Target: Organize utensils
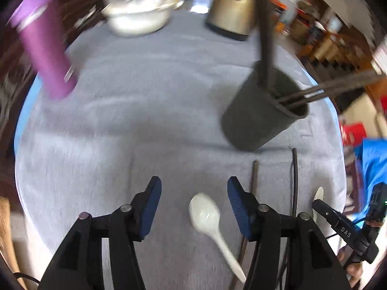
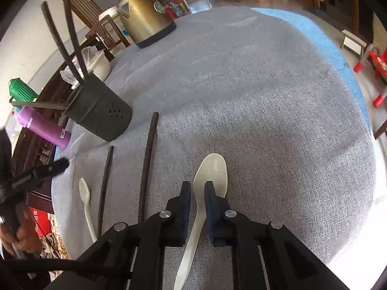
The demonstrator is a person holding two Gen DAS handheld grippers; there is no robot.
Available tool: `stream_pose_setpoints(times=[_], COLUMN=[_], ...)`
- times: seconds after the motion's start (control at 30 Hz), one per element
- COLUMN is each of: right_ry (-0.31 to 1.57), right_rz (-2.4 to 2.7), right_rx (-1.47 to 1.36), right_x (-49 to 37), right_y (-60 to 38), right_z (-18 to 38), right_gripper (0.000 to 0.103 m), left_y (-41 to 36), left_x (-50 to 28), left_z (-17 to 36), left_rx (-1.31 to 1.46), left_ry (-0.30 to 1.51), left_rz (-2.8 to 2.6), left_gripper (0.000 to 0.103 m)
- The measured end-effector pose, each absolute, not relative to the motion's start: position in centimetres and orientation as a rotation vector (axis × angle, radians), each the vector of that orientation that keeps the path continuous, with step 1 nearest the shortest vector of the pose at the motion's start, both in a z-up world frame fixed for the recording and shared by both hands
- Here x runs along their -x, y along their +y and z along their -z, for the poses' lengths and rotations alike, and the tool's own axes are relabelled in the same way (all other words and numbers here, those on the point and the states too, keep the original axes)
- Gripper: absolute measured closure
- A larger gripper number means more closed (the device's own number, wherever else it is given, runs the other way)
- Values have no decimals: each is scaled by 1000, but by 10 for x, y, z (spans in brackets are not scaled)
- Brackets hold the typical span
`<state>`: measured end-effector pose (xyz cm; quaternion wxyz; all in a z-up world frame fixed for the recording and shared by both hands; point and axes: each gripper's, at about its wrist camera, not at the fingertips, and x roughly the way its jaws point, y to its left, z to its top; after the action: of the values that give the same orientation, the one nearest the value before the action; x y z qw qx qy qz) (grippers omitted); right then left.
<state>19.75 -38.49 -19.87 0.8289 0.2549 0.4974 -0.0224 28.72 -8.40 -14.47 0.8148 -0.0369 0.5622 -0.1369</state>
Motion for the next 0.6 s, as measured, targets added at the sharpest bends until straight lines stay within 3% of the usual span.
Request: stream_pose_setpoints(times=[0.13, 0.3, 0.37, 0.4, 0.43, 0.47, 0.5, 0.6], right_ry=[1078, 1105, 1115, 1112, 1107, 1106, 1105, 1078], right_rz=[44, 87, 110, 123, 135, 137, 136, 120], right_rx=[-603, -568, -512, -504, -503, -492, -469, -429], right_x=[-205, -214, -221, -223, -226, -227, -230, -234], right_y=[-396, -396, -390, -388, -387, -385, -382, -371], right_z=[198, 195, 193, 193, 192, 193, 193, 191], right_gripper=[77, 77, 77, 77, 77, 80, 93, 97], left_y=[-68, -96, -106, -108, -110, -110, -109, -99], left_x=[-278, -277, -279, -280, -280, -281, -280, -277], left_z=[162, 178, 179, 181, 182, 182, 183, 178], left_rx=[180, 100, 64, 58, 51, 48, 47, 64], left_ry=[1299, 1298, 1274, 1276, 1271, 1266, 1261, 1222], left_rz=[258, 232, 238, 250, 261, 267, 279, 313], left_gripper=[45, 49, 64, 87, 95, 96, 98, 100])
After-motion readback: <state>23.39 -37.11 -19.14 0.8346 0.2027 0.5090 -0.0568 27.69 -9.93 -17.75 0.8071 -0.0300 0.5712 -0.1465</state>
